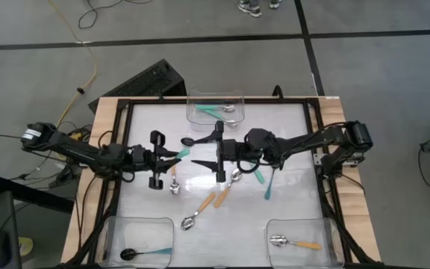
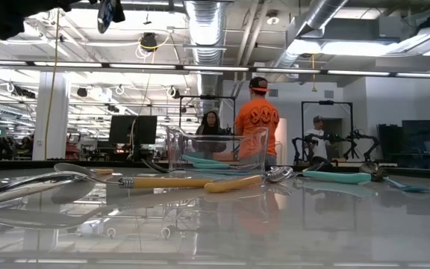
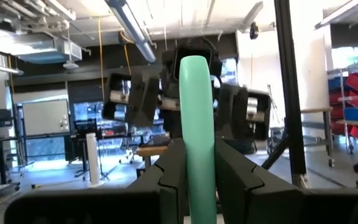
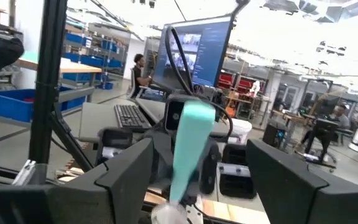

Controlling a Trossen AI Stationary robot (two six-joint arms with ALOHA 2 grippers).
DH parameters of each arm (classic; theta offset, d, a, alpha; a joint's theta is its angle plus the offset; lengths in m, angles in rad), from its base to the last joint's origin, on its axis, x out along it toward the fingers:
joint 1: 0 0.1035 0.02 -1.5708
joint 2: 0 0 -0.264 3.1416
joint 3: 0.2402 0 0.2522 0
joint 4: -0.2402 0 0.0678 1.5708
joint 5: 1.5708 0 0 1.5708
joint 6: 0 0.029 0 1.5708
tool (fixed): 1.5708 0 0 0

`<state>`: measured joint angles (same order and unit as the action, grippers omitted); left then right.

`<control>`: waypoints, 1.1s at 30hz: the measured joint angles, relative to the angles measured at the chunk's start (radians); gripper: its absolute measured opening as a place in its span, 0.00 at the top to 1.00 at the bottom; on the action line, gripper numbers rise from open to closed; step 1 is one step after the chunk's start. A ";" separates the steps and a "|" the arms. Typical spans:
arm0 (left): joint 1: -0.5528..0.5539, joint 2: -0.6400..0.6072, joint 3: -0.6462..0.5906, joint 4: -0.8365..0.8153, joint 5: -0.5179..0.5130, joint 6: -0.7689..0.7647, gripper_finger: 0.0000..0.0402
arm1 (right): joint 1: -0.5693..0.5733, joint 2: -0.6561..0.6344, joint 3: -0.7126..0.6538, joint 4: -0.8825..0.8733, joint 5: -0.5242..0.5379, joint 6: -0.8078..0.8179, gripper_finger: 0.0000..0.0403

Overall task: Sort silverware by color (type)
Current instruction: Put the left blue spoon into the top transparent bin

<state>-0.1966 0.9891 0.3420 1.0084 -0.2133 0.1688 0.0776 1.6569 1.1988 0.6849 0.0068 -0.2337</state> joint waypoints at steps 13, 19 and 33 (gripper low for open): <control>0.051 0.140 0.092 -0.001 0.094 -0.007 0.89 | 0.002 0.000 0.000 -0.020 -0.010 0.005 0.29; 0.053 0.143 0.105 0.004 0.096 0.003 0.89 | 0.005 0.000 0.000 -0.035 -0.009 0.008 0.30; 0.053 0.142 0.105 -0.011 0.097 0.003 0.89 | 0.006 0.000 0.000 -0.048 0.009 0.000 0.74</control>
<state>-0.1436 1.1316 0.4465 0.9972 -0.1165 0.1722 0.0837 1.6573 1.1984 0.6364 0.0162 -0.2334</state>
